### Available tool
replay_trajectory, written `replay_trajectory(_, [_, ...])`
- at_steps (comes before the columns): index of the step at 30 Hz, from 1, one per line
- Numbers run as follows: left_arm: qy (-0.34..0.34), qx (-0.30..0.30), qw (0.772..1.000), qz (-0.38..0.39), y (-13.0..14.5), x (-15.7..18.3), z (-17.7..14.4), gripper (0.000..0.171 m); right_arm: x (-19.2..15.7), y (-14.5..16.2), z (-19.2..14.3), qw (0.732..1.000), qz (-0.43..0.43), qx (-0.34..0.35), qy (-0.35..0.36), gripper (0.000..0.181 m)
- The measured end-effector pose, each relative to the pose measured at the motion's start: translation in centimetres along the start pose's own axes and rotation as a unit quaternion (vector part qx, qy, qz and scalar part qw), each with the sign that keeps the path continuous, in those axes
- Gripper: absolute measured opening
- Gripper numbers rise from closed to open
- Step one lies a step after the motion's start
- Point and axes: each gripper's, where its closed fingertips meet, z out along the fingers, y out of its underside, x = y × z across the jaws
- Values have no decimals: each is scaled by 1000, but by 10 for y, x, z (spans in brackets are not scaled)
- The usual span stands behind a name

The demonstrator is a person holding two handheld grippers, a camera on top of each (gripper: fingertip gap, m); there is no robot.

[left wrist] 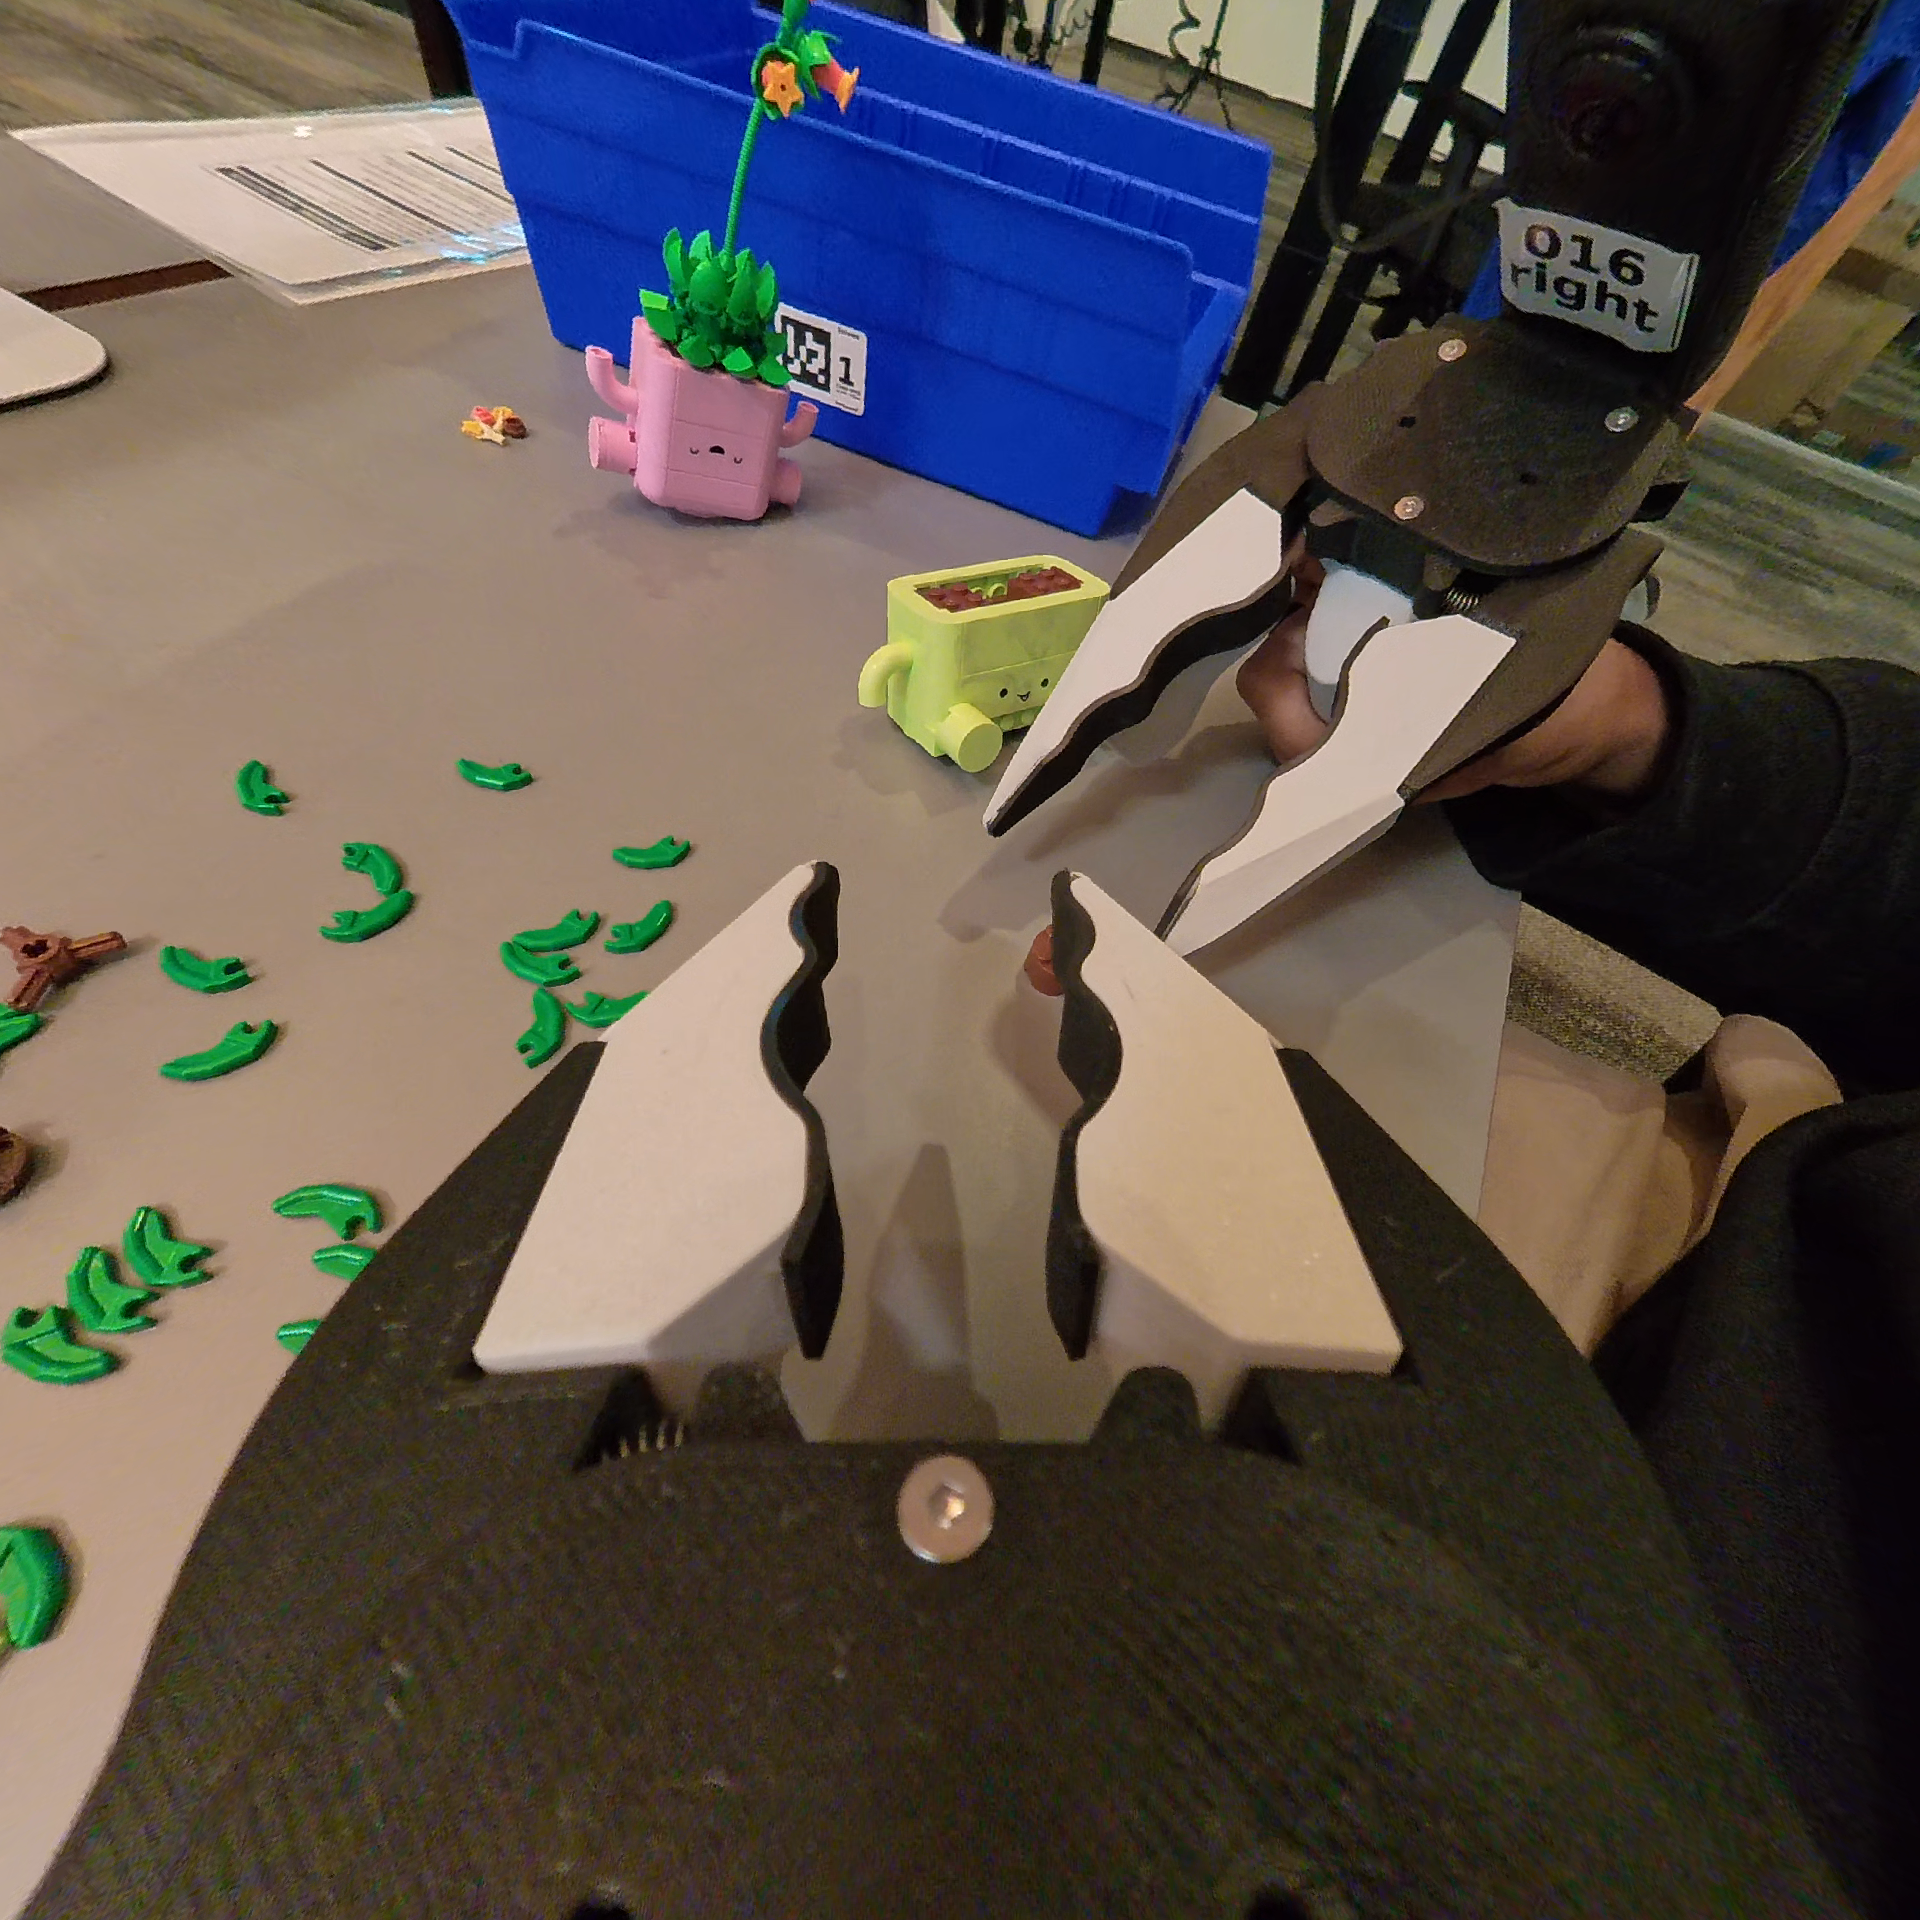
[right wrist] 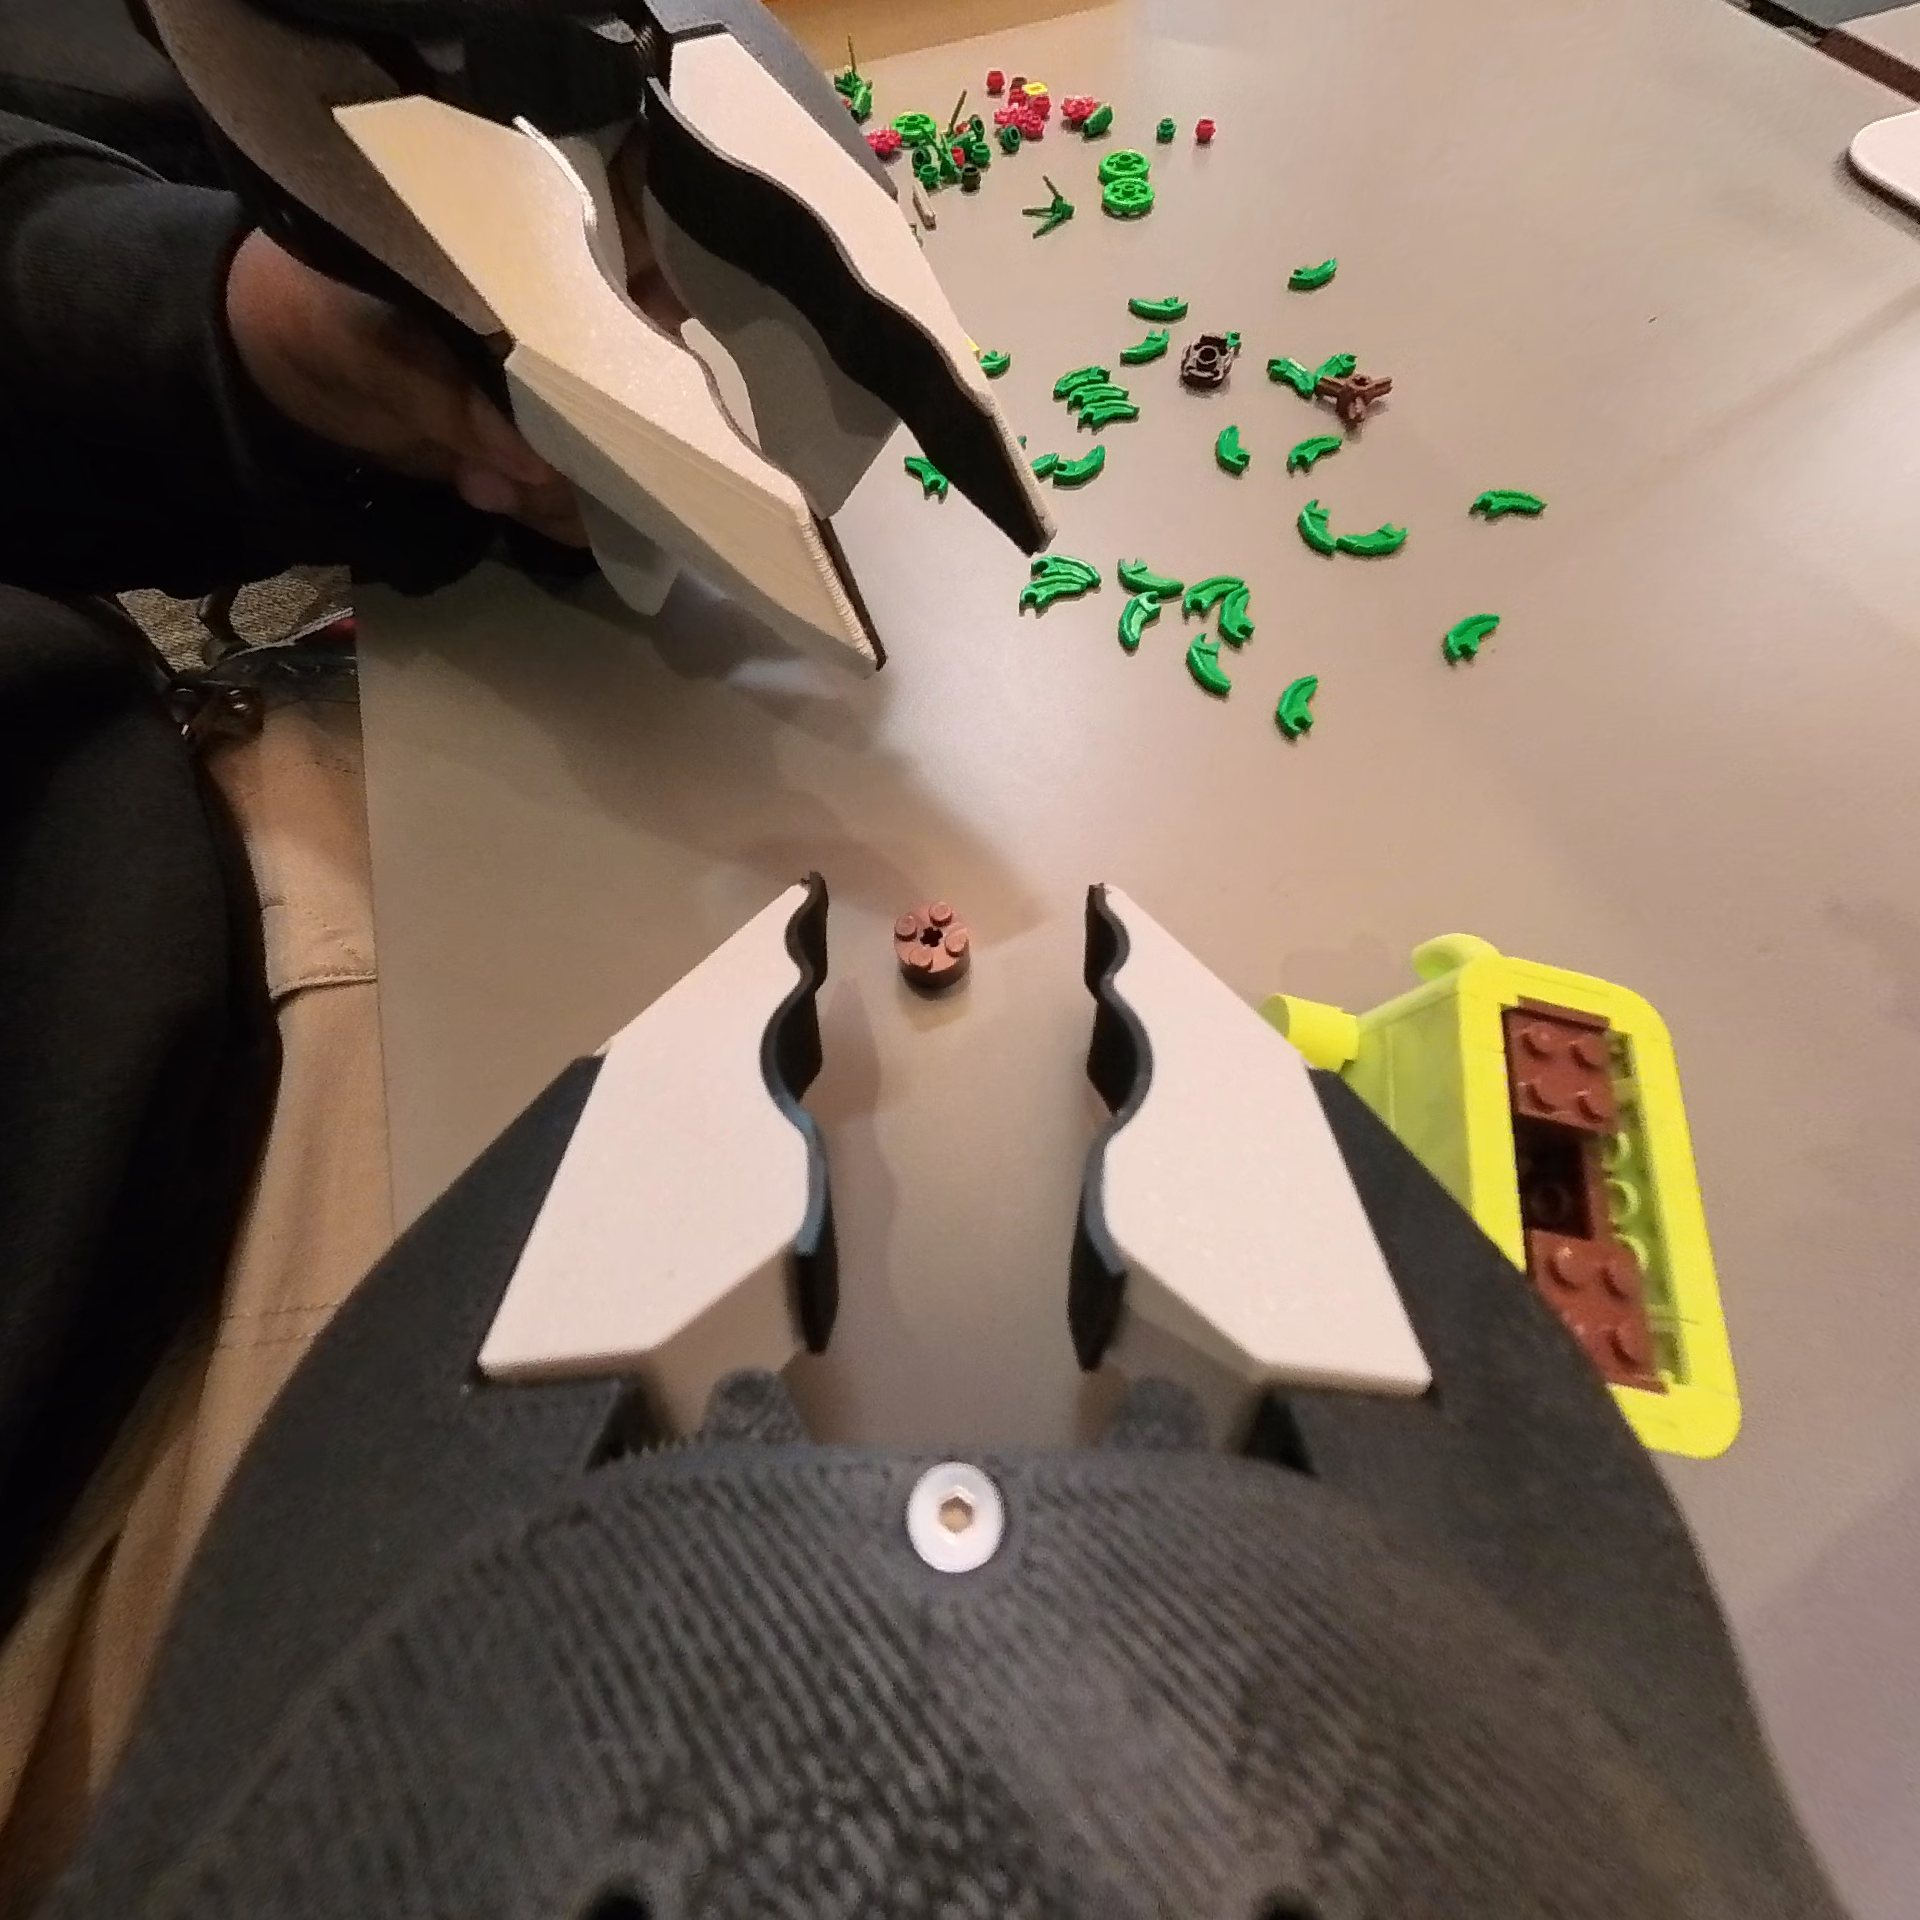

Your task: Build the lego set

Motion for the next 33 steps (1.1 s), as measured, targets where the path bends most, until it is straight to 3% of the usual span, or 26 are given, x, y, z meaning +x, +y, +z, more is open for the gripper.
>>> replay_trajectory(11, [0, 0, 1000, -1, 0, 0, 0, 40, -1, 0, 0, 1000, -1, 1, -3, 49])
replay_trajectory(16, [2, 4, 1000, -6, -1, -1, -1, 40, -16, -4, -3, 999, -29, 17, -42, 47])
replay_trajectory(33, [-1, -2, 1000, 4, 0, 1, 0, 39, -13, 2, 2, 999, -25, -8, -35, 45])
